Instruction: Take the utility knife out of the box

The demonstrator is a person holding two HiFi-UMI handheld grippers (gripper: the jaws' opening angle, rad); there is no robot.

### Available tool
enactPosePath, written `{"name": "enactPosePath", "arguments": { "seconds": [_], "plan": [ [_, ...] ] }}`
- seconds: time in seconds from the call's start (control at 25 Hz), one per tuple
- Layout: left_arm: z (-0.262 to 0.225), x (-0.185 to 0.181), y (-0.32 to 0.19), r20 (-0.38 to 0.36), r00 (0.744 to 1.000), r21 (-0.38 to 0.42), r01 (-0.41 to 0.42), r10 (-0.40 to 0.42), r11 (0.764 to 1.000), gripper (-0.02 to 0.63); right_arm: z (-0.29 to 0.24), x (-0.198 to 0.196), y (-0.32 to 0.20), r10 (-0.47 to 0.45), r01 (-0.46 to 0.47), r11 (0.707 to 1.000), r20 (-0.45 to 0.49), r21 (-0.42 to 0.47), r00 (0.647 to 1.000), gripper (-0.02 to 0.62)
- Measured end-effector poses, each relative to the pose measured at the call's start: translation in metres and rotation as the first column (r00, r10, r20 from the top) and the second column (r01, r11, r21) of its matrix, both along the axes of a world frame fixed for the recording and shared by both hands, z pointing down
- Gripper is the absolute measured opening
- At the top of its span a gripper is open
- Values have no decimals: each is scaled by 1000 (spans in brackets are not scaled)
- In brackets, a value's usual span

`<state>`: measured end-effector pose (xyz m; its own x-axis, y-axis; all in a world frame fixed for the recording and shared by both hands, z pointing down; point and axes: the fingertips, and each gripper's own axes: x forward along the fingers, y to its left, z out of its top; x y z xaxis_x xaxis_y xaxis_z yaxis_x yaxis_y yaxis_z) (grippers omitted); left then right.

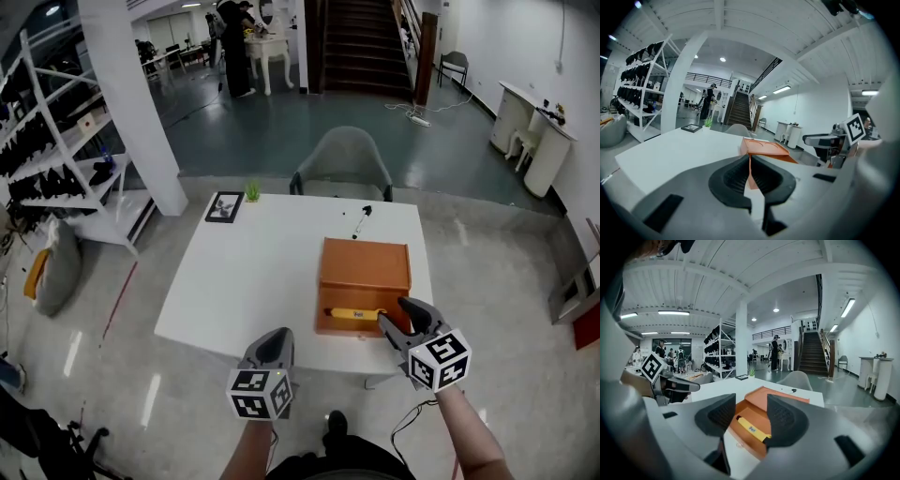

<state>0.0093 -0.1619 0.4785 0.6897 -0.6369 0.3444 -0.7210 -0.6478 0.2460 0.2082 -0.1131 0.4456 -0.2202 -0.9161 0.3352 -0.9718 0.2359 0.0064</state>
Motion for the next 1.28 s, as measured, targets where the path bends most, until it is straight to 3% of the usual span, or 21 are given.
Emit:
{"name": "enactPosePath", "arguments": {
  "seconds": [0.32, 0.64, 1.12, 1.28],
  "plan": [
    [1, -7, -8, 5, 997, -7, 72, -72, 997, 18, 14, 1, -26, -111, 109, 993, -45, -48, 993, 196],
    [1, -28, -17, 15, 990, -16, 140, -139, 990, 18, 36, -15, -54, -222, 212, 967, -61, -142, 973, 196],
    [10, -63, -23, 33, 972, -36, 234, -233, 972, 17, 78, -40, -80, -412, 357, 887, -154, -292, 898, 195],
    [12, -68, -23, 34, 966, -43, 256, -255, 966, 17, 93, -45, -83, -480, 399, 847, -183, -351, 858, 195]
  ]
}}
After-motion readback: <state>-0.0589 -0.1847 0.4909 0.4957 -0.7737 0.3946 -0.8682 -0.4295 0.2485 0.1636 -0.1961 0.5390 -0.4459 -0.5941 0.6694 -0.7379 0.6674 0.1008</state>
